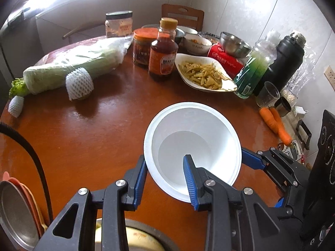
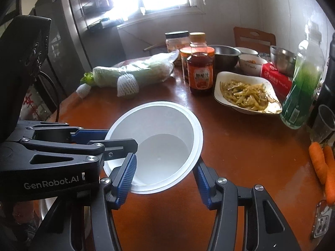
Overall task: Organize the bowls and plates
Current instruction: 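Lift the white bowl and carry it over the yellow bowl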
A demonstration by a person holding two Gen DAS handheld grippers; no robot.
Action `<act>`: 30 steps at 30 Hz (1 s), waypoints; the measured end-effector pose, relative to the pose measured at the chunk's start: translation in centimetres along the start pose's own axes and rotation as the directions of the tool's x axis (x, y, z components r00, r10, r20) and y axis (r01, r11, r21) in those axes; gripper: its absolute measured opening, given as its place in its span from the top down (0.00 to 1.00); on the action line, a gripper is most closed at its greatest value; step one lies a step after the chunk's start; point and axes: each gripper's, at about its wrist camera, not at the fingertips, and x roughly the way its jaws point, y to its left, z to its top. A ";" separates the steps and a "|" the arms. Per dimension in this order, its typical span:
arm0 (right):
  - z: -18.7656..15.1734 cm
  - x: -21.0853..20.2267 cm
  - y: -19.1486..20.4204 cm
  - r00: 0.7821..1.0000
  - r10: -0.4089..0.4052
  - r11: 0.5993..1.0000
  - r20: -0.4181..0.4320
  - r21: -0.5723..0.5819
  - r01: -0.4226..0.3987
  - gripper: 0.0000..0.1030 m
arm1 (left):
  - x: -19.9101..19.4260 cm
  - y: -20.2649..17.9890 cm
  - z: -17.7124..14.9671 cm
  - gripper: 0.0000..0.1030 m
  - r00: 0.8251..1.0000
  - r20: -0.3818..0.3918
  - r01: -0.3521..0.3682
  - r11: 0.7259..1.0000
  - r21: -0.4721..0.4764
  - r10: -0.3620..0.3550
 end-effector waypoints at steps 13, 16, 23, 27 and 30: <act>0.3 -3.2 4.6 0.997 0.006 0.998 0.076 -0.067 -0.001 0.45 | -5.1 2.2 -2.3 0.65 0.995 0.097 0.004 1.000 -0.030 -0.001; 0.2 -3.7 5.8 0.997 0.004 0.997 0.083 -0.083 0.003 0.45 | -6.0 2.7 -2.9 0.65 0.994 0.112 0.006 0.999 -0.035 -0.002; 0.1 -4.9 8.4 0.994 0.009 0.993 0.108 -0.117 0.004 0.45 | -8.2 3.9 -4.0 0.65 0.988 0.152 0.006 0.999 -0.048 0.001; 0.0 -5.4 9.7 0.993 0.006 0.991 0.116 -0.133 0.010 0.45 | -9.3 4.6 -4.7 0.65 0.986 0.168 0.004 0.999 -0.051 0.004; 0.0 -5.8 10.6 0.992 0.002 0.989 0.123 -0.148 0.017 0.45 | -10.2 5.2 -5.3 0.65 0.983 0.183 0.011 0.998 -0.056 -0.001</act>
